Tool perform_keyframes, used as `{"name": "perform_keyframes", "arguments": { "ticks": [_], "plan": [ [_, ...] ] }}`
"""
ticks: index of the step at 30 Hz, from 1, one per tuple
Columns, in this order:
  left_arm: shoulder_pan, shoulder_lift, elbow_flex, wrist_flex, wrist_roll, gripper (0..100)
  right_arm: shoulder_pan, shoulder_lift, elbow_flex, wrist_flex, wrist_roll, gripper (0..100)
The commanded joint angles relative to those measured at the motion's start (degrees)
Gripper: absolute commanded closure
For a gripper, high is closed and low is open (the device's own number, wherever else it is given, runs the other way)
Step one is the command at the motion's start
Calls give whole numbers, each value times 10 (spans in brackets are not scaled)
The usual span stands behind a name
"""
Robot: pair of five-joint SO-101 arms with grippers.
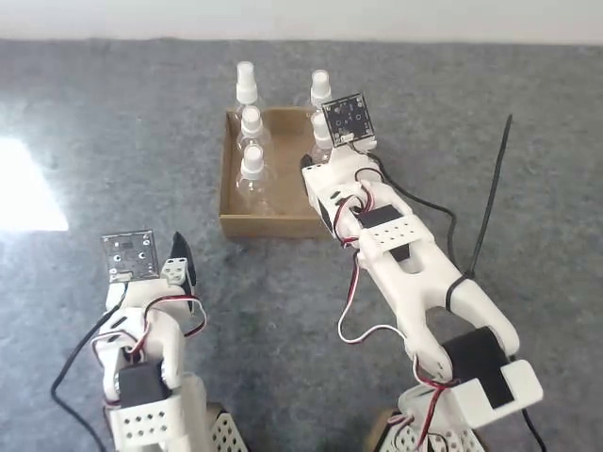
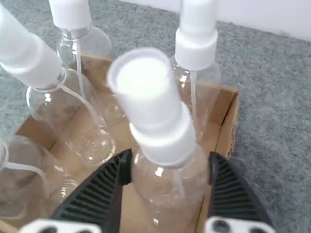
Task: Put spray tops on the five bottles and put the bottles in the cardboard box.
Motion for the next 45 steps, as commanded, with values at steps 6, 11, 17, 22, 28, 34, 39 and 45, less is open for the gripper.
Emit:
{"name": "perform_keyframes", "arguments": {
  "ticks": [6, 11, 17, 22, 28, 34, 39, 45],
  "plan": [
    [2, -7, -6, -18, -4, 869, -7, -3, -21, -6, -5, 753],
    [2, -7, -6, -18, -4, 869, -11, -3, -21, 0, -3, 753],
    [2, -7, -6, -18, -4, 869, -10, -7, -24, 10, -2, 752],
    [2, -7, -6, -18, -4, 869, -11, -8, -22, 15, -2, 742],
    [2, -7, -6, -18, -4, 869, -25, -9, -25, 58, -4, 673],
    [2, -7, -6, -18, -4, 869, -39, -9, -25, 59, -4, 673],
    [2, -7, -6, -18, -4, 869, -34, -10, -25, 59, -4, 673],
    [1, -7, -6, -18, -4, 869, -34, -62, -4, 90, -4, 673]
  ]
}}
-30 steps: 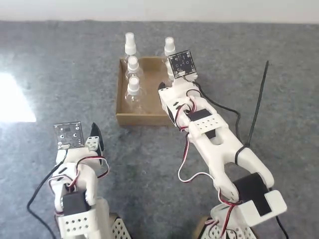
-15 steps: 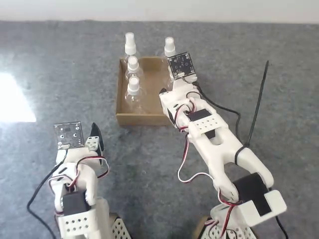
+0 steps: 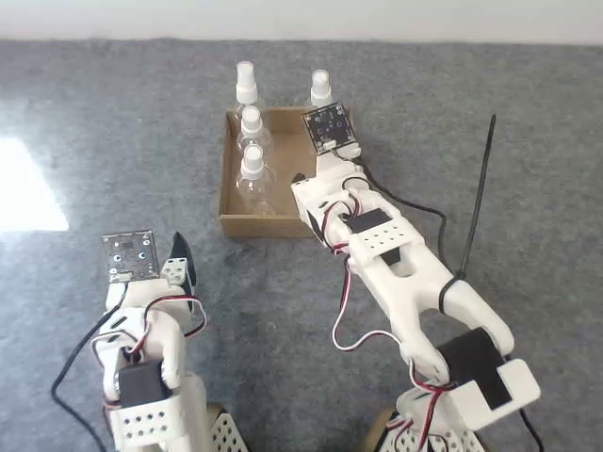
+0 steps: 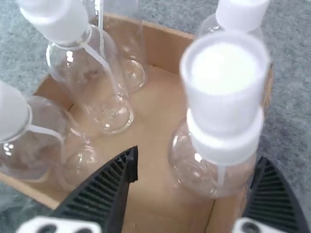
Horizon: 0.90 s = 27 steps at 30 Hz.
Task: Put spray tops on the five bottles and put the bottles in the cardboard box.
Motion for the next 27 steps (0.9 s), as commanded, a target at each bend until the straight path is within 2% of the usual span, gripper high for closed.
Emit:
{"name": "perform_keyframes", "arguments": {
  "ticks": [1, 13, 22, 27],
  "plan": [
    [1, -7, -6, -18, -4, 869, -1, -74, 0, 37, -4, 673],
    [-1, -7, -6, -18, -4, 869, -1, -130, 41, 68, -2, 673],
    [-2, -7, -6, -18, -4, 869, -3, -194, 43, 168, -2, 674],
    [-2, -7, -6, -18, -4, 869, -5, -219, 43, 210, -2, 768]
  ]
}}
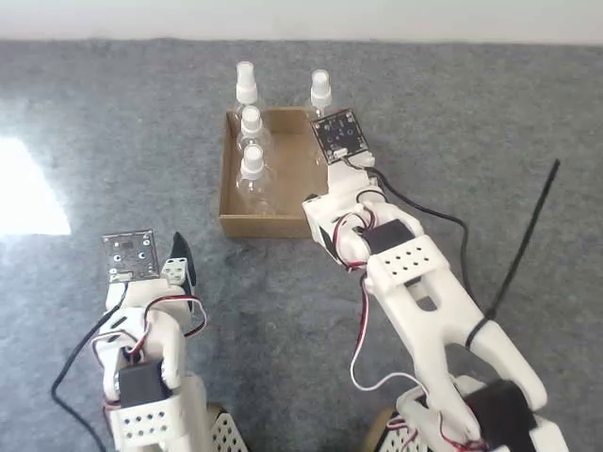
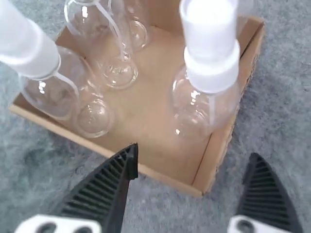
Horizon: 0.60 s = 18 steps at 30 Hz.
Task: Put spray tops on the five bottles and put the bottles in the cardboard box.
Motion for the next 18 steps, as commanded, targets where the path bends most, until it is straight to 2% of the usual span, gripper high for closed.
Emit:
{"name": "perform_keyframes", "arguments": {
  "ticks": [1, 10, 18],
  "plan": [
    [-2, -7, -6, -18, -4, 869, -3, -51, -8, 28, -2, 790],
    [-2, -7, -6, -18, -4, 869, 3, -103, -8, 67, 1, 856],
    [-3, -7, -6, -18, -4, 869, 7, -169, -8, 110, 46, 913]
  ]
}}
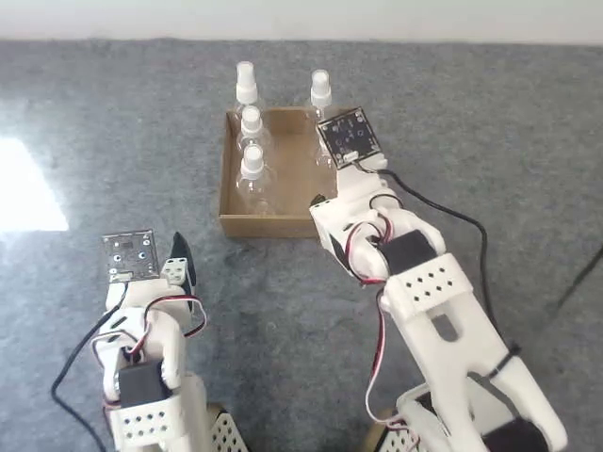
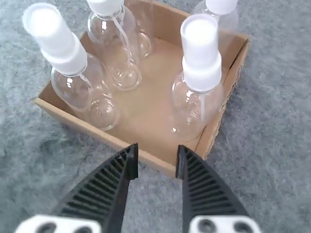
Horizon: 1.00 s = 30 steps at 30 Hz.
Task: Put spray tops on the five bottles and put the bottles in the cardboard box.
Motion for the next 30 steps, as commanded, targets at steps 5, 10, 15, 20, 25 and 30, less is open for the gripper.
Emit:
{"name": "perform_keyframes", "arguments": {
  "ticks": [5, 10, 15, 20, 25, 30],
  "plan": [
    [-3, -7, -6, -18, -4, 869, 7, -67, -7, 50, 34, 916],
    [-3, -7, -6, -18, -4, 869, 8, -97, -7, 96, 38, 916],
    [-2, -7, -5, -18, -4, 869, 38, -109, -6, 126, 38, 917],
    [0, -7, -5, -18, -4, 869, 90, -114, 14, 128, 38, 982],
    [1, -7, -5, -18, -4, 869, 132, -114, 27, 135, 38, 985],
    [1, -7, -5, -18, -4, 869, 143, -130, 33, 158, 39, 985]
  ]
}}
